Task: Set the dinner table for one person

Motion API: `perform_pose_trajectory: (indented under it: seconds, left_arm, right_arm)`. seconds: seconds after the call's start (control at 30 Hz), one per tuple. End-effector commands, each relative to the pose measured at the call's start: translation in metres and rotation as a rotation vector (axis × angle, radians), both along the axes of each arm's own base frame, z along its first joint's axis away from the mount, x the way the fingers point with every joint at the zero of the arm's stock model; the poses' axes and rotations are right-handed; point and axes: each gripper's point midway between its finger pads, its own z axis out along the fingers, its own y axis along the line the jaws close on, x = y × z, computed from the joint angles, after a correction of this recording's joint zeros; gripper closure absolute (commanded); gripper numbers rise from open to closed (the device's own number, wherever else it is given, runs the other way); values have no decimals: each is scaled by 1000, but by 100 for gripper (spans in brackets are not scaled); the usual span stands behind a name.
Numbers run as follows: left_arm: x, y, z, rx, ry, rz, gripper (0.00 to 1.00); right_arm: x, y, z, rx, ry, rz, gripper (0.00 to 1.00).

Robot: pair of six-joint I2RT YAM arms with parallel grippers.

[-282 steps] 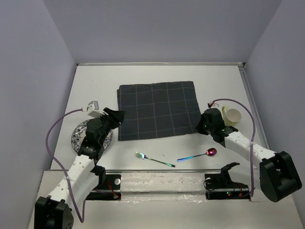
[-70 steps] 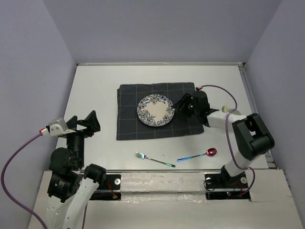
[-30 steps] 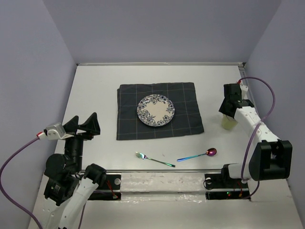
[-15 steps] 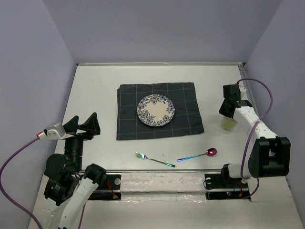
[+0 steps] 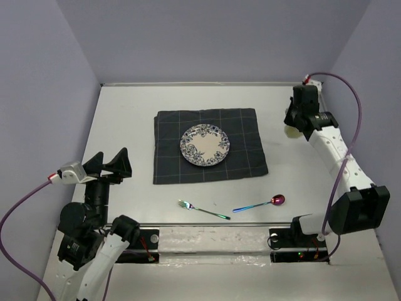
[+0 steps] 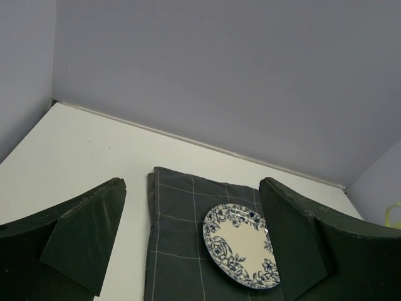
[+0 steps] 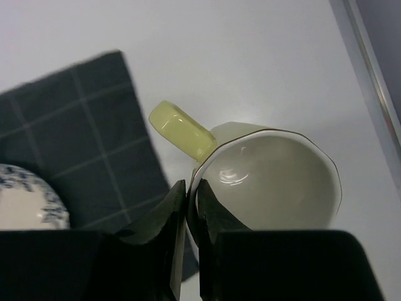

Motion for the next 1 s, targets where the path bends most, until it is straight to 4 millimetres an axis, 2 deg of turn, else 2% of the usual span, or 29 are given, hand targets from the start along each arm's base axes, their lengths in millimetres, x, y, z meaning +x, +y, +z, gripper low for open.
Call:
perform_pose_trajectory:
  seconds: [0.0, 0.03, 0.07, 0.1, 0.13, 0.17, 0.2, 0.23, 0.37, 0.43, 0.47, 0.5, 0.57, 0.77, 0.9, 0.97]
  left_arm:
    - [2, 0, 8, 3, -29, 7, 1]
    - [3, 0, 7, 5, -25, 9, 1]
    - [3, 0, 7, 6, -24, 9, 1]
    - [4, 0, 7, 7, -22, 12, 1]
    - [5, 0, 5, 12, -16, 15, 1]
    - [6, 0, 5, 13, -15, 15, 1]
    - [6, 0, 5, 14, -13, 18, 1]
    - [8, 0, 4, 19, -8, 19, 1]
    - [10, 0, 3, 25, -2, 24, 1]
    - [10, 0, 3, 27, -1, 27, 1]
    - [11, 0, 3, 28, -1, 29, 1]
    - [11, 1, 3, 28, 0, 32, 1]
    - [12, 1, 1, 31, 6, 35, 1]
    - [14, 1, 1, 35, 11, 40, 1]
    - [15, 1, 0, 38, 15, 43, 1]
    - [15, 1, 0, 38, 14, 41, 1]
  right_arm:
    - [59, 74, 58, 1, -168, 244, 100]
    - [69, 93, 73, 0, -198, 290, 100]
    - [76, 100, 73, -13, -195, 318, 100]
    - [91, 109, 56, -14, -155, 346, 100]
    - [100, 121, 68, -12, -180, 382, 100]
    - [106, 129, 66, -18, -175, 409, 100]
    - [117, 136, 51, -14, -145, 426, 100]
    - [125, 141, 61, -11, -168, 439, 100]
    - [144, 168, 49, -24, -140, 514, 100]
    - [150, 173, 42, -55, -122, 528, 100]
    - [155, 175, 28, -64, -91, 539, 100]
    - [159, 177, 30, -61, -97, 546, 100]
    - [165, 180, 15, -65, -67, 554, 100]
    - [175, 184, -8, -75, -29, 562, 100]
    - [183, 185, -18, -91, -19, 563, 100]
    - [187, 185, -15, -100, -29, 560, 100]
